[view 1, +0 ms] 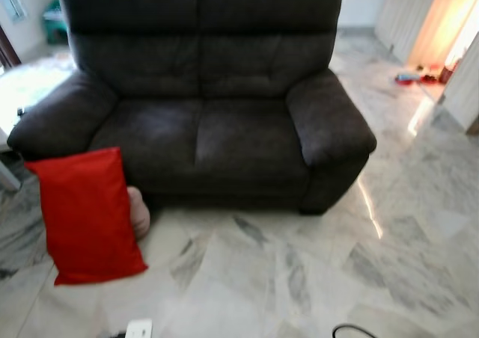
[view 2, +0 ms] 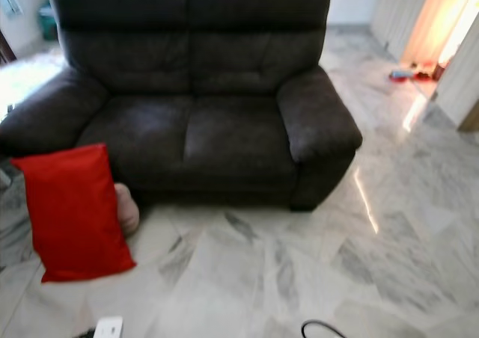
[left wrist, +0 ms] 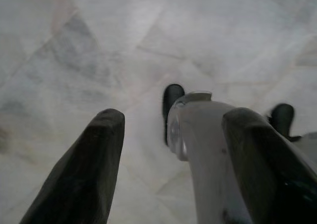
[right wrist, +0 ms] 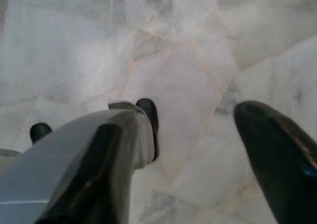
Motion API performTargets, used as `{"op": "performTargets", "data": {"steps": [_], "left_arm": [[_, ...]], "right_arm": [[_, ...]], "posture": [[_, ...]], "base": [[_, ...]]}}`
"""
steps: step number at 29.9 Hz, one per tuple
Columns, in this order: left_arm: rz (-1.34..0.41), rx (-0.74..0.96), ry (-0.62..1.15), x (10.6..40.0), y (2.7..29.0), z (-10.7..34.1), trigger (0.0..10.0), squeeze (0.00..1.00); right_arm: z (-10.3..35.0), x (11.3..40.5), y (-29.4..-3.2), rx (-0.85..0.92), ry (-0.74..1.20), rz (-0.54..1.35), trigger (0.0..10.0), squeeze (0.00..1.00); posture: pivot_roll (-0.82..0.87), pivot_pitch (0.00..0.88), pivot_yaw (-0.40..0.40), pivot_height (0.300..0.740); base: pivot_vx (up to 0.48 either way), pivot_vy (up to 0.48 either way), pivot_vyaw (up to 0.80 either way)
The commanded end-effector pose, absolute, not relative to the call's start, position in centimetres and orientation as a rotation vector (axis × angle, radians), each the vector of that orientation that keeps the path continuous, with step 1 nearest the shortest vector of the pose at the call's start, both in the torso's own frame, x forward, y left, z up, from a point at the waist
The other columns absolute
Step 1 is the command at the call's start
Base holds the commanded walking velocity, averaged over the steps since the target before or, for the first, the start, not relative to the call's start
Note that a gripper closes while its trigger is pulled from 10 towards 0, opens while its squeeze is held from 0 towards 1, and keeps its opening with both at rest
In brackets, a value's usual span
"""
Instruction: Move the pillow to the sofa from floor
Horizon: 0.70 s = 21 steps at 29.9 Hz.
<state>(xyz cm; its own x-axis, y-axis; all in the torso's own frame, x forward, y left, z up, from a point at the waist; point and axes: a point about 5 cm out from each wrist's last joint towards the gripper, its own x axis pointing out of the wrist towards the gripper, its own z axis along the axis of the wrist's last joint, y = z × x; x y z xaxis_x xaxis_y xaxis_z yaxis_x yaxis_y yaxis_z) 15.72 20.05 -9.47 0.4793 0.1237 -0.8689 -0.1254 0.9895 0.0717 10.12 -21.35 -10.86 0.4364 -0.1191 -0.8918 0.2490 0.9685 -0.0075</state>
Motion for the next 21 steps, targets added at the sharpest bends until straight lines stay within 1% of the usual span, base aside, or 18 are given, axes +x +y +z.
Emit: {"op": "performTargets", "data": {"steps": [1, 21], "left_arm": [[0.158, 0.014, 1.083, 14.96, 20.59, -9.68, 10.0, 0.00], [0.170, 0.004, 1.079, 15.07, 20.65, -9.63, 10.0, 0.00]], "right_arm": [[-10.88, 10.30, -20.99, 0.133, 1.095, -0.215, 10.0, 0.00], [-10.81, 10.49, -20.97, 0.158, 1.073, -0.233, 10.0, 0.00]], "posture": [[-0.06, 0.000, -0.021, 0.740], [-0.06, 0.000, -0.025, 0.740]], "base": [[0.000, 0.401, 0.00], [0.000, 0.392, 0.00]]}}
